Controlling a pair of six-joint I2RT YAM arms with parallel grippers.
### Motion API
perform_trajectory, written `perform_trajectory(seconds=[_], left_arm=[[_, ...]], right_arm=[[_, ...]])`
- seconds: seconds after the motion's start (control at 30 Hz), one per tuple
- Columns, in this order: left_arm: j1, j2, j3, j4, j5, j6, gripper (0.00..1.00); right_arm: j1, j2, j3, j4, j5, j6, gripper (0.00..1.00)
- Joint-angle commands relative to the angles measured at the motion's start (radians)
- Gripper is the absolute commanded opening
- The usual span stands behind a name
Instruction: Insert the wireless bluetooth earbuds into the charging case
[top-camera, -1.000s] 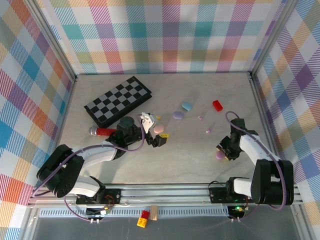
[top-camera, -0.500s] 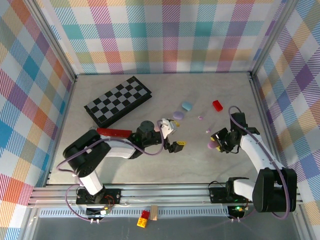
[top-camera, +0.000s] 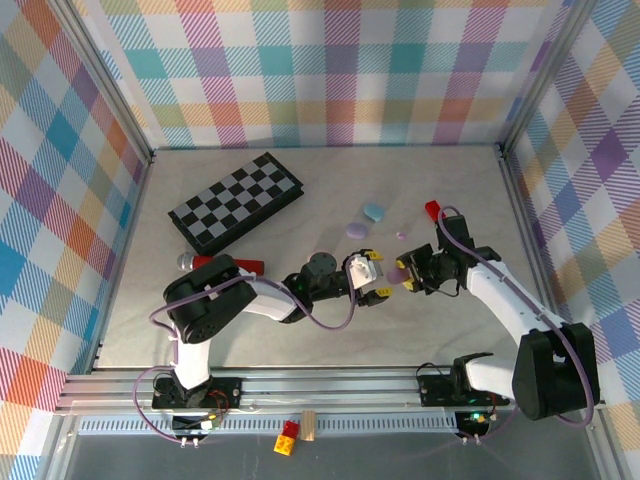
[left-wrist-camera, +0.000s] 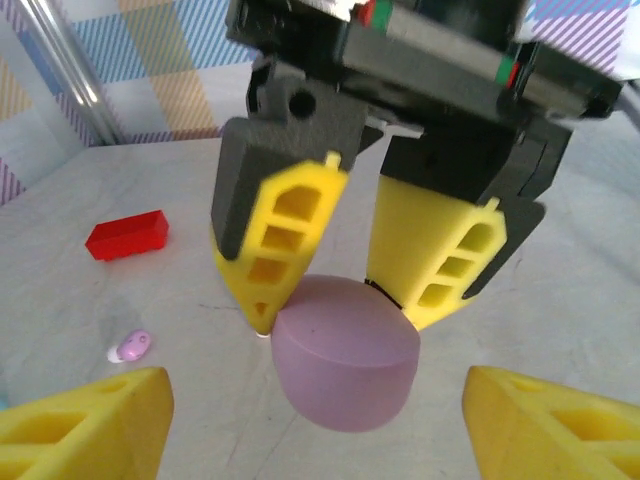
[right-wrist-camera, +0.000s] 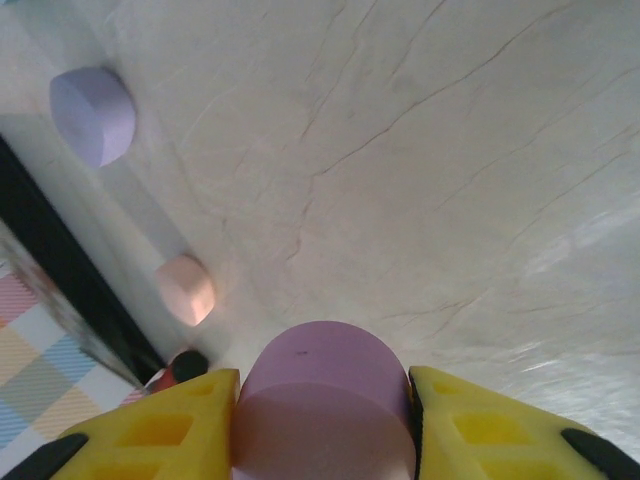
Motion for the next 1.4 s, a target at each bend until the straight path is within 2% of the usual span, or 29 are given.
perform_trajectory(seconds=[0.0,0.33,0.7,1.2,1.3,1.37], left_arm=[[-0.003,0.042,0.011,0.107,-0.044,0.023,0.73],[-0.004,0.075,0.032,0.137,-0.133,0.053,0.66],[-0.004,0.084,0.044,0.123,-0.079,0.076,0.61],[-0.004,0.072,0.038,0.124,-0.042,0.079,0.39],[-0.004,0.065,0.031,0.125,-0.039,0.079,0.39],[-0.004,0.06,0.025,0.127,-0.042,0.075,0.39]], right_arm=[[0.014,0.004,0.02,0.083,-0.072,0.11,0.39],[0.032,-0.019,0.019,0.102,-0.082,0.15,0.38],[0.039,-0.018,0.009,0.125,-0.101,0.166,0.38],[0.041,-0.016,0.004,0.111,-0.087,0.157,0.38],[0.041,-0.016,0.017,0.085,-0.068,0.132,0.41],[0.041,-0.016,0.034,0.052,-0.042,0.1,0.46]])
